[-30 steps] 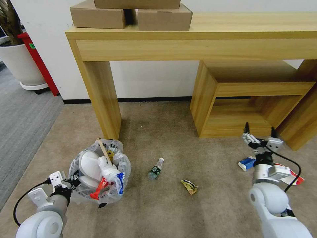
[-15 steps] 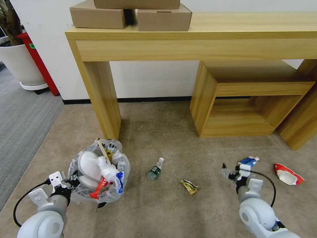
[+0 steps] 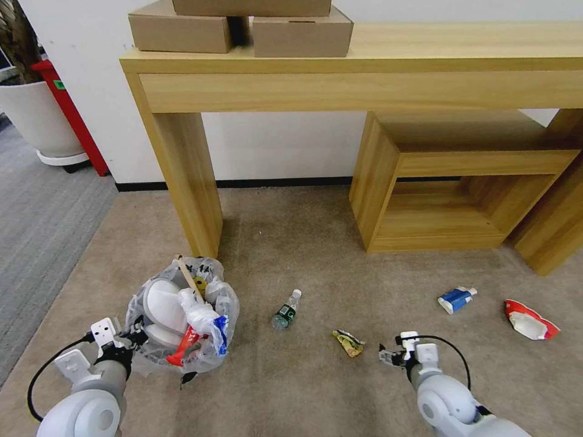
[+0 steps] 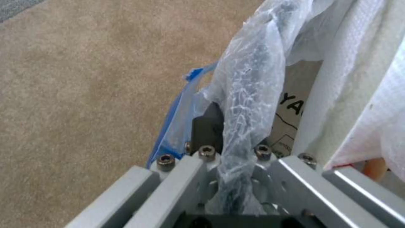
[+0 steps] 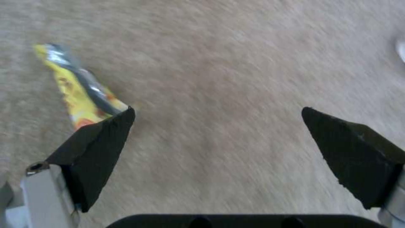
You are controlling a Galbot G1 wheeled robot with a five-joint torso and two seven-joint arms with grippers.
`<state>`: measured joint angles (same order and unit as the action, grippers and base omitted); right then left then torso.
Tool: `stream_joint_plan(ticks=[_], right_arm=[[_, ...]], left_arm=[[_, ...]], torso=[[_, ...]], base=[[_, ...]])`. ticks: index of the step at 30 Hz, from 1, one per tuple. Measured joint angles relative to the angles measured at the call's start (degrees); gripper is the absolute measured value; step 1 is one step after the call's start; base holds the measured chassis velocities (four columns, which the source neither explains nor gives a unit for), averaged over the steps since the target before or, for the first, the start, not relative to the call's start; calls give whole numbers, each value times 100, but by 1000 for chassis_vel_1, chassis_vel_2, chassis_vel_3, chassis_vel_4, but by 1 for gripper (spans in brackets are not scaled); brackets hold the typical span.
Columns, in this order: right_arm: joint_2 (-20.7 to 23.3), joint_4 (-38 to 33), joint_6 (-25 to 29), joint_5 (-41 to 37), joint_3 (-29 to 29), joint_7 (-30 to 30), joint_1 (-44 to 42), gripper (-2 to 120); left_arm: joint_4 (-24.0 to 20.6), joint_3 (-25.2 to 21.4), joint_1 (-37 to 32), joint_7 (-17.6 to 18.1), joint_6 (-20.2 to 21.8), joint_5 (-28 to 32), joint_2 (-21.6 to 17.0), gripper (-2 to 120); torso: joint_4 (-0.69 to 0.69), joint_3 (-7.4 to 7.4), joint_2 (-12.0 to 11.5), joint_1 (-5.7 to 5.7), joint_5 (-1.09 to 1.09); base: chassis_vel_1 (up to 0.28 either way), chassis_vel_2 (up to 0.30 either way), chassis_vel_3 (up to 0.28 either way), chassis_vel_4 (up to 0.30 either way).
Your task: Pick up the trash bin and place the garbage on the floor into it.
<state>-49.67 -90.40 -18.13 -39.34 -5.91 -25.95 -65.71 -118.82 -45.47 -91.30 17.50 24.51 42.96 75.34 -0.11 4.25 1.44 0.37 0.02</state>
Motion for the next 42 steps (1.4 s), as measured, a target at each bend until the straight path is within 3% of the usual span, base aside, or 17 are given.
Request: stream_joint_plan(ticks=[8,14,19,29,38,40,42], right_arm=[[75,205,354,484,-610,201,233,100],[42,394,542,623,-722,240,282,100],[-122,585,659,722,-839,304,339,87],[-328,904,841,839,-1015,357,474,82],[-462,1116,1014,942,-1098,385,545,54],[-482,1163,1046,971,-1088,394,546,43],[-487,1183,1064,980,-1085,397,549,41]], left_arm=[[7,-19,-12,-10,-58,-51,86,0],[23,-16,-22,-27,-117,-99,133,0],[-4,-6,-38,-33,-133,-105,155,0],[-25,-15,-76,-47,-176,-107,183,0],[-41,-4,-88,-61,-207,-126,211,0],[-42,-1,-85,-63,-210,-123,203,0],[-40,1,-82,-63,-210,-123,200,0]], torso=[[-1,0,0,0,-3],[-1,0,0,0,-3],[-1,0,0,0,-2],[-1,0,0,0,-2],[-1,0,0,0,-2],[-1,0,0,0,-2],[-1,0,0,0,-2]], base=[[0,0,0,0],[0,0,0,0],[0,0,0,0],[0,0,0,0],[0,0,0,0],[0,0,0,0],[0,0,0,0]])
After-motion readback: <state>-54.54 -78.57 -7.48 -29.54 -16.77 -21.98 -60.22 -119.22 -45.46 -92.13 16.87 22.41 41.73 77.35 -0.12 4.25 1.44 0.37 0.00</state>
